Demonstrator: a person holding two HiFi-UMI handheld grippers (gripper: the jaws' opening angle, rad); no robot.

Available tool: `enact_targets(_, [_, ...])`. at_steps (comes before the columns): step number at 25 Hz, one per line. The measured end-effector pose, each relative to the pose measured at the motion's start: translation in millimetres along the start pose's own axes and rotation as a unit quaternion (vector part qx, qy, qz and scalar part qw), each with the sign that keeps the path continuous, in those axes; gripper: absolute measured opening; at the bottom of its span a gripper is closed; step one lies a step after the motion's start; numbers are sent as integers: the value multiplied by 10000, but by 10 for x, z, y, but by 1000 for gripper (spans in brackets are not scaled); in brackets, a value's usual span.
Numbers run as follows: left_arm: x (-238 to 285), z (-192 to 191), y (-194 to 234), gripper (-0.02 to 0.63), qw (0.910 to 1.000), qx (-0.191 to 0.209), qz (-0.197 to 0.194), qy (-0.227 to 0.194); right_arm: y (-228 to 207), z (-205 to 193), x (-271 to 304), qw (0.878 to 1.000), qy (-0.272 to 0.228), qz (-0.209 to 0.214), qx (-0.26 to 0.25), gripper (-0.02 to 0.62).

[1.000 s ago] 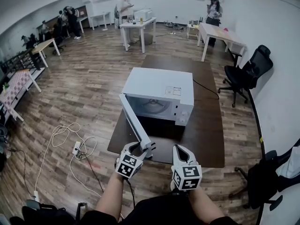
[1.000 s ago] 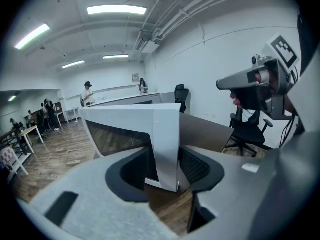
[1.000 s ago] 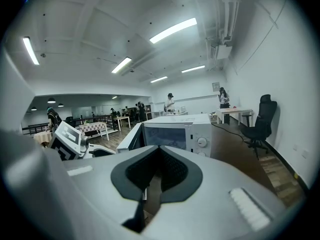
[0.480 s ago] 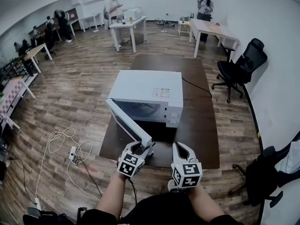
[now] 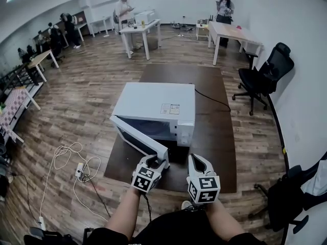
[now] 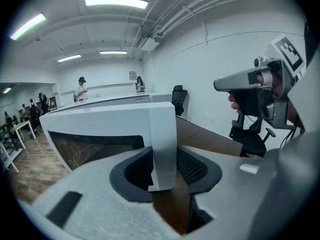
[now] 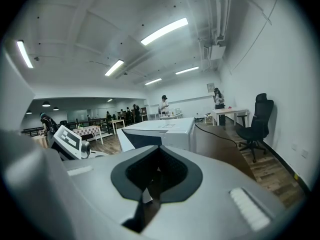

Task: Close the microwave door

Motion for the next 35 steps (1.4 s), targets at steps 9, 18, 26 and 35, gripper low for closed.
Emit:
enact_targets(9, [441,309,139,147,9990,-319,263,-155,-307,169,239,9997,84,209,-104,8])
enact_targets(18, [776,462,277,143,9964,-657,530,-41,-612,333,449,9986,136,466,-198,8])
enact_targets(26, [1011,580,409,143,9936,-797,796,-31,-756,362,603,9969,228,724,-228,8])
enact_targets(35, [1192,659,541,143,9902,-919,1055,-14,-893,358,716,9964,295,792,-102,8])
Point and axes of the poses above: the fingertips, and each gripper's own axes: x forward along the fingers, y to its left, z out of its top, the point moved 1 cm from there along -x, backward along the fingers, and after that the axes turned 10 degrees about x, right-handed, at the moved point
